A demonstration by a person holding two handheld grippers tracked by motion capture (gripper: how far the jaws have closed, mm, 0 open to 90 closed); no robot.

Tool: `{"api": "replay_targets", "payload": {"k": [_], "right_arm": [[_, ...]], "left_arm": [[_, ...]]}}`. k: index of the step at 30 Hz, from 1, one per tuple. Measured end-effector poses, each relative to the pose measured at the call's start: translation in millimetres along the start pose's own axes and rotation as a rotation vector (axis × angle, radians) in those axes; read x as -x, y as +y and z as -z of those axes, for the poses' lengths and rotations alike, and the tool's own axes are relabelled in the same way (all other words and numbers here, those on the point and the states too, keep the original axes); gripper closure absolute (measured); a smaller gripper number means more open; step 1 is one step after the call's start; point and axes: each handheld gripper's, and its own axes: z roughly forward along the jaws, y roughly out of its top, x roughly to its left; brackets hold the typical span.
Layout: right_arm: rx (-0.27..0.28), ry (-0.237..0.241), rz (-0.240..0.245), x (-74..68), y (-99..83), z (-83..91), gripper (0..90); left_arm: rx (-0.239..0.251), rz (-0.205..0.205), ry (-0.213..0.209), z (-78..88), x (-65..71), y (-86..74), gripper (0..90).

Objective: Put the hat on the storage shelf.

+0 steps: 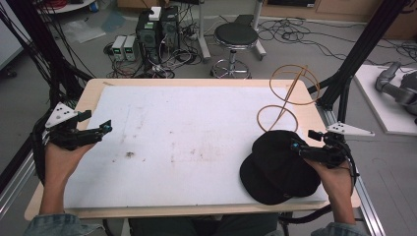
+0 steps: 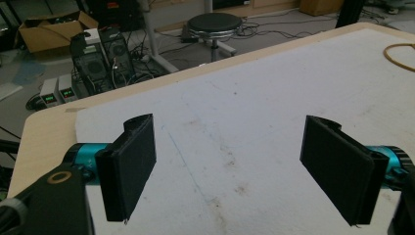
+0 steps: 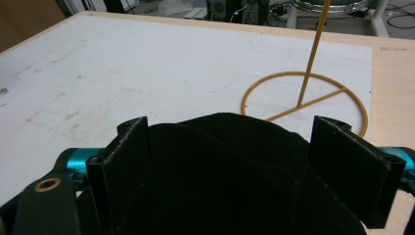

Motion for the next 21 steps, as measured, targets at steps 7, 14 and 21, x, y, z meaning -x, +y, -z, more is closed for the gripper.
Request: {"api": "replay_targets", "payload": {"k": [7,14,21], "right_arm": [[0.000,-0.001,0.000,0.3,0.0,1.2,16.0],[0.002,-0.001,0.001,-0.7,1.1,0.8,16.0],[0.000,-0.003,-0.004,0.2,0.7,1.3,16.1]], "left_arm": [[0.000,-0.004,0.004,0.4,0.4,0.3,21.4],[0.004,-0.005,0.005,2.1,0.4,0.2,21.3],[0.005,-0.009,0.007,3.1,0.2,0.9,21.4]]}}
